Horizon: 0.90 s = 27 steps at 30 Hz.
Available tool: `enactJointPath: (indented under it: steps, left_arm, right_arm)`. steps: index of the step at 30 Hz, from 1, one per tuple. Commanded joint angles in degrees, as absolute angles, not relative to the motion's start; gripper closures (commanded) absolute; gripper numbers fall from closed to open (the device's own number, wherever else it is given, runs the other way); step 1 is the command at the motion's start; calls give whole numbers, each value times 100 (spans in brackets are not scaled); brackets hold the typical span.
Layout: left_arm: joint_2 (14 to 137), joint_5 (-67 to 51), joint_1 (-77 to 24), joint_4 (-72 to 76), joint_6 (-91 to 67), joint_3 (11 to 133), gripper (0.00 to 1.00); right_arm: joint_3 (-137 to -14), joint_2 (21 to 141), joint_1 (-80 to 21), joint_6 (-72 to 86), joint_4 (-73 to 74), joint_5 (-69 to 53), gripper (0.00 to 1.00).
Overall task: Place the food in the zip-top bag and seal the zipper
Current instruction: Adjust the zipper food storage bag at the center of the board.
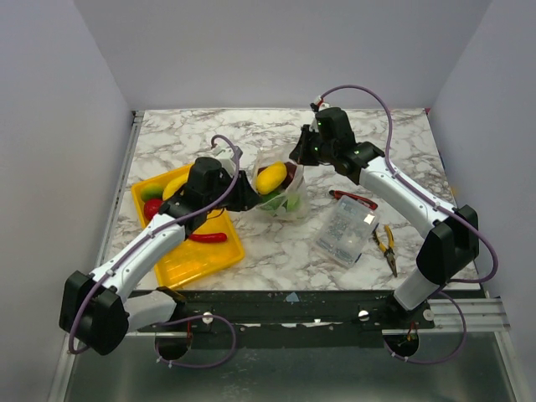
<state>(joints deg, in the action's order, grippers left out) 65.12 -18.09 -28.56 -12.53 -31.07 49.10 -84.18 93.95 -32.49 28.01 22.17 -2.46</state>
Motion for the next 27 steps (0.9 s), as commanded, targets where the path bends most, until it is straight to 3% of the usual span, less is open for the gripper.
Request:
enactJointPath:
  steps: [1, 2, 3, 10, 17, 21, 27]
  left_arm:
    - [6787, -2157, -2830, -846, -3204, 5040, 90]
    - [6783, -2191, -2828, -814, -3208, 5081, 98]
    - [6767, -2218, -2830, -834, -3180, 5161, 100]
    - [6489, -2495, -2692, -1372, -2898, 5950, 100]
    - [7074, -3585, -2420, -2462, -2174, 6965, 100]
    - [7497, -4345, -2133, -2796, -1673, 7055, 100]
    - [7852, -4858, -2048, -3030, -1281, 6892, 100]
  right_arm:
    - [-8293, 9190, -3207, 2700, 2265, -348, 99]
    - [-8273, 9158, -3203, 2658, 2285, -330, 99]
    - [-8270, 9120, -3205, 2590, 2329, -282, 100]
    - [-8568, 8677, -3549, 2148, 2952, 459, 99]
    - [-7362, 8136, -3725, 3475, 1506, -1679, 99]
    - [-6577, 7954, -3805, 4014, 484, -2053, 100]
    - [-6568, 8051, -3811, 3648, 829, -1762, 99]
